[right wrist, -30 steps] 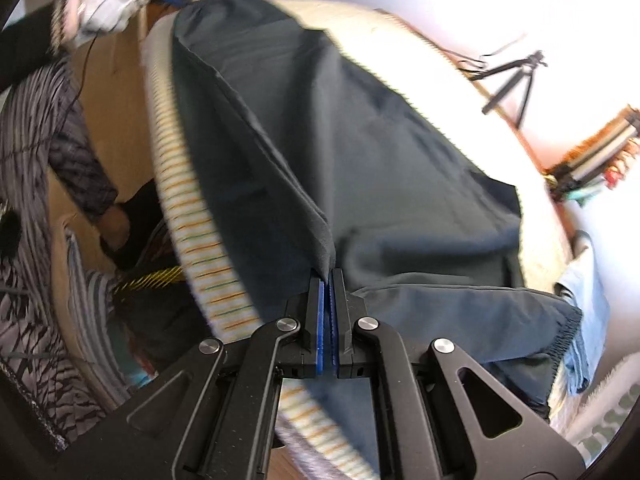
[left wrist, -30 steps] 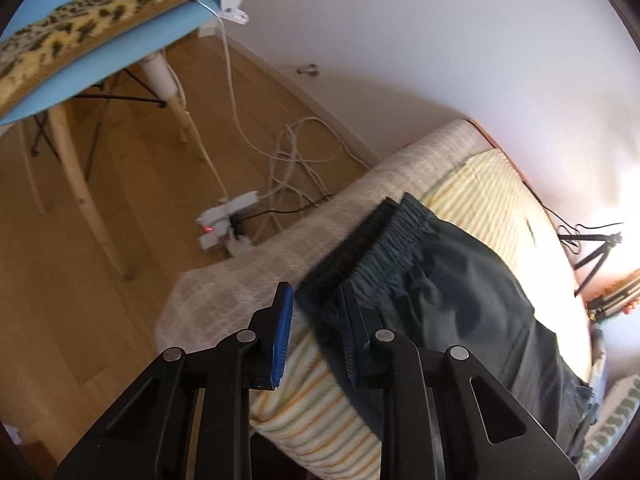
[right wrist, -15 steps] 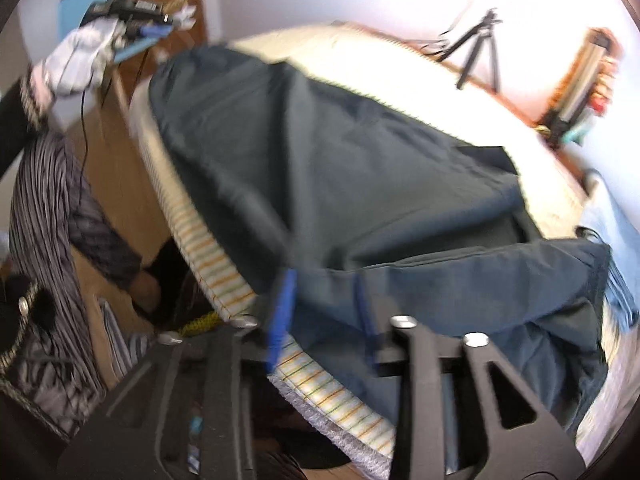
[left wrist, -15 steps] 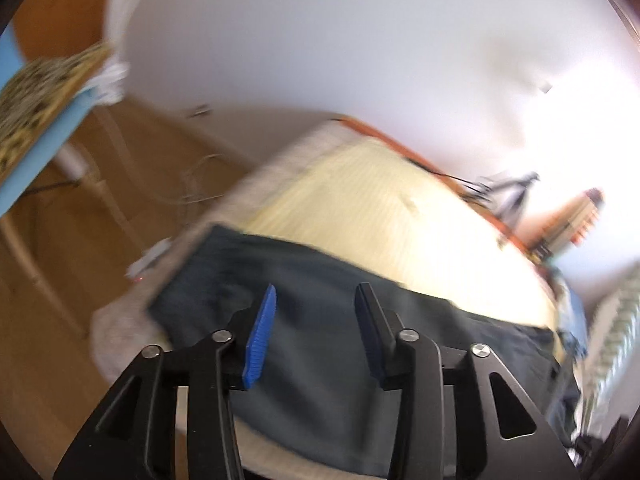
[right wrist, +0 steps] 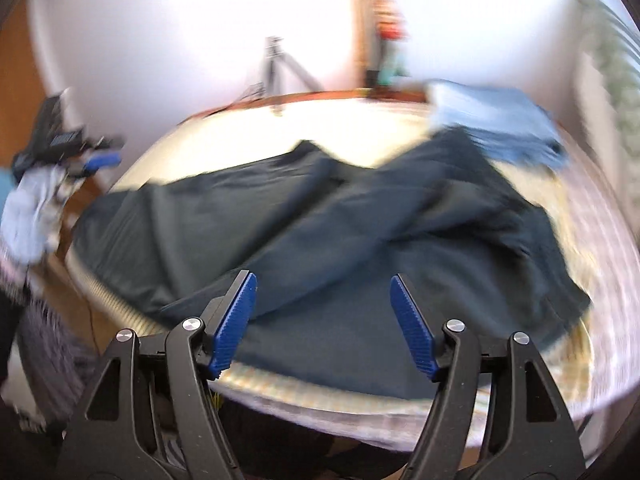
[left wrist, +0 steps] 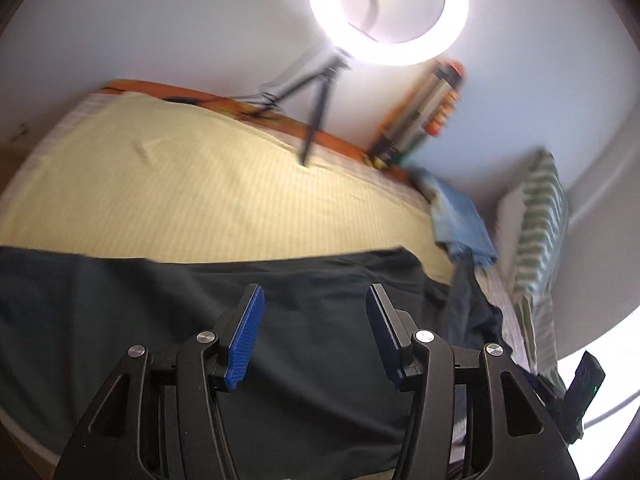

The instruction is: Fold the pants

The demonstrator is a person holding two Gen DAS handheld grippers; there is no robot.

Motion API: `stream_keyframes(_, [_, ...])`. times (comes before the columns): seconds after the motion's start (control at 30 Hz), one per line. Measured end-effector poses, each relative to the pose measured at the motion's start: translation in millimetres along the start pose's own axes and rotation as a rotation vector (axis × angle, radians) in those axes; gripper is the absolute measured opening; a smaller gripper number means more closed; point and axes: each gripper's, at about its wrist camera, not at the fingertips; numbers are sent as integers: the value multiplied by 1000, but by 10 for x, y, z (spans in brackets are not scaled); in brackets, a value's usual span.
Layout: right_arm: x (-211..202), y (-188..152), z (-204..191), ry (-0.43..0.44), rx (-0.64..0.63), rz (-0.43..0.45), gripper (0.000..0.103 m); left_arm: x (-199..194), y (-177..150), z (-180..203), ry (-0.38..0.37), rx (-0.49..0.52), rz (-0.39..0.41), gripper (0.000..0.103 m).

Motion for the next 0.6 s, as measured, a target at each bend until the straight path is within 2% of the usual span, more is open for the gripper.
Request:
stream_keyframes(0.03, [-19,-1,128,-20,47,5,72,131,-6,156,-24,17,-24,52])
stream_keyframes(0.1, [-63,-14,356,-58,122,12,73,302,-31,371,-63,42,-64,61])
stream_keyframes(0.33, [-201,-115,970,-142,297,61,73,933,-82,1202,-195,150,-212,62])
stream_keyframes(0.37, [-216,-141,1056,-148,322,66,73,1052,-76,1329,-208,164,-236,65])
stream_keyframes(0.6, [-237,-293,1585,-185,495,90,73,1779,-20,1888,-220,198,-340,66])
Point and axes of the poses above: each gripper's, at about its wrist camera, not at the fingertips, and x roughly the way its jaws point, z to its right, y to its top, and after that the axes turned 1 degree about z, right-handed
